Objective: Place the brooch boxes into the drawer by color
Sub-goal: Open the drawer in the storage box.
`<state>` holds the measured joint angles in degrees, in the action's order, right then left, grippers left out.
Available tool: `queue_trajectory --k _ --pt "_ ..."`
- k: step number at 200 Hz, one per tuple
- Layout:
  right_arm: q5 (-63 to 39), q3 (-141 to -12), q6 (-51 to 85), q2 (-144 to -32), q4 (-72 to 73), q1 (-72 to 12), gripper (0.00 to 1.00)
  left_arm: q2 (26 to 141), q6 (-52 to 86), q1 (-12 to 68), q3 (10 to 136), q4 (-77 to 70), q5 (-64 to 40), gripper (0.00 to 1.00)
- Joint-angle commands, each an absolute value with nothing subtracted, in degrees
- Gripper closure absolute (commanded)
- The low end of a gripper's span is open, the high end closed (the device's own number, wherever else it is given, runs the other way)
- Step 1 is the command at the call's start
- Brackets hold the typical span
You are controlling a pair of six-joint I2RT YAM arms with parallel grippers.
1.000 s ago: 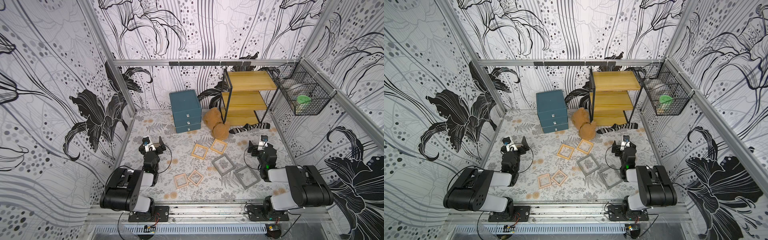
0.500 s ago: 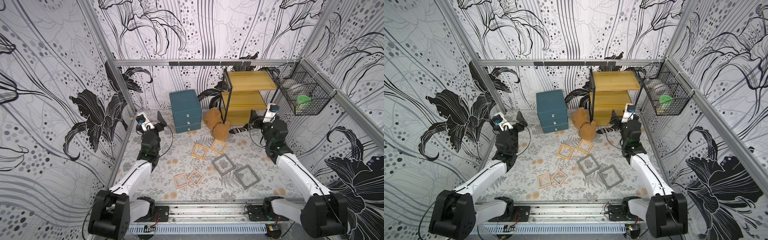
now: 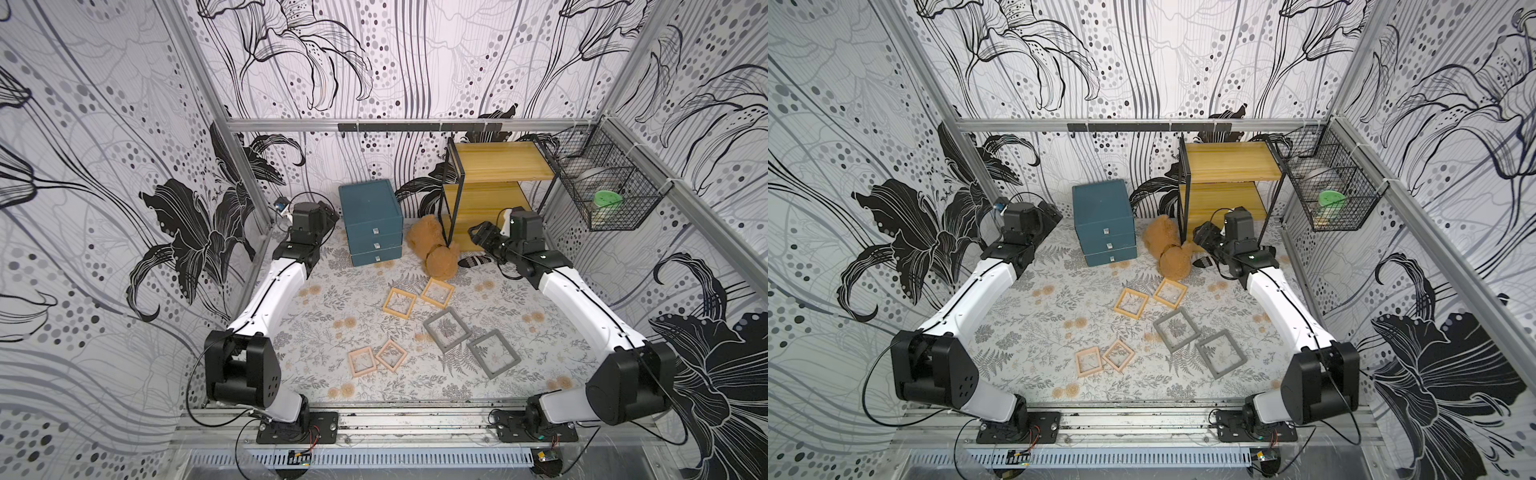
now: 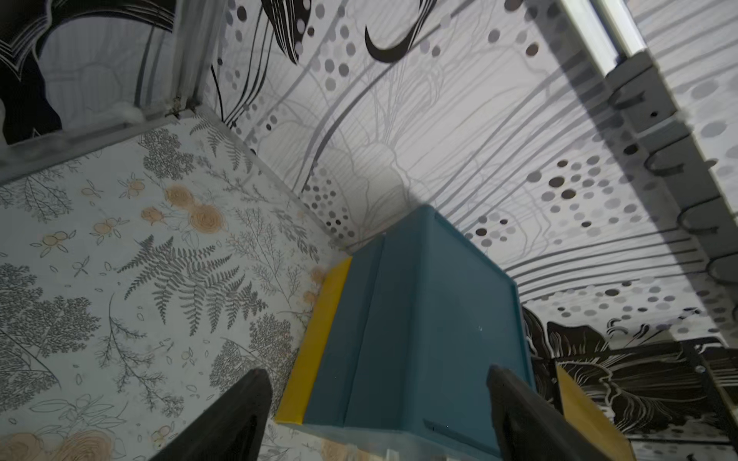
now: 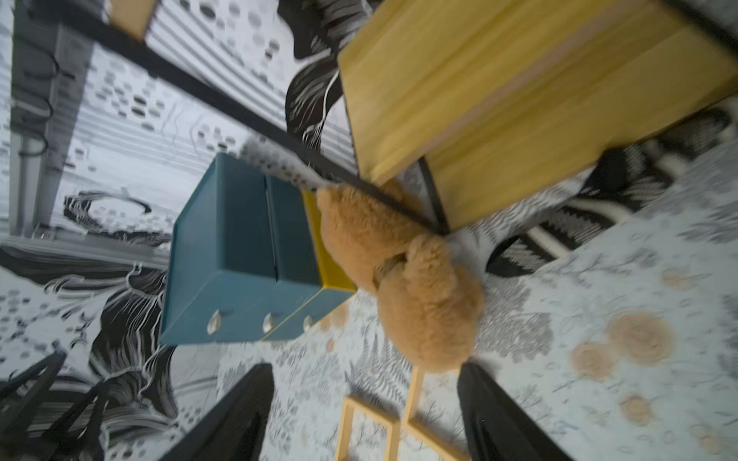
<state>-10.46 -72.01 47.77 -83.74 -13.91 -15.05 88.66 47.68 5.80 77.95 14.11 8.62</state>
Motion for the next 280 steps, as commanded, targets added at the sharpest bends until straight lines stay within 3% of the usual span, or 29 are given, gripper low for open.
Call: queue_trajectory --k 1,37,71,144,218,280 --pt "-18.7 -73.2 56.4 -87.4 -8.3 -19.4 0.23 90.3 46.1 5.9 82.7 17.6 0.3 0.21" --pt "-26.6 -79.0 61.3 -98.2 -2.3 -24.6 0.32 94.9 43.6 5.9 88.8 20.5 -2.7 0.20" --pt "-28.0 -81.8 67.5 -103.9 3.5 -27.4 0.33 100.1 41.6 5.9 93.8 24.8 -4.9 0.26" --pt "-26.0 -86.5 80.8 -112.9 17.0 -30.7 0.45 106.0 40.4 5.8 96.0 24.6 -5.1 0.33" --pt "-24.6 -92.4 86.9 -119.9 20.9 -32.3 0.55 107.8 39.2 5.9 94.0 24.5 -4.0 0.41" --pt "-23.4 -96.4 89.7 -124.1 22.0 -33.1 0.61 107.1 39.1 5.9 91.8 23.8 -4.0 0.41"
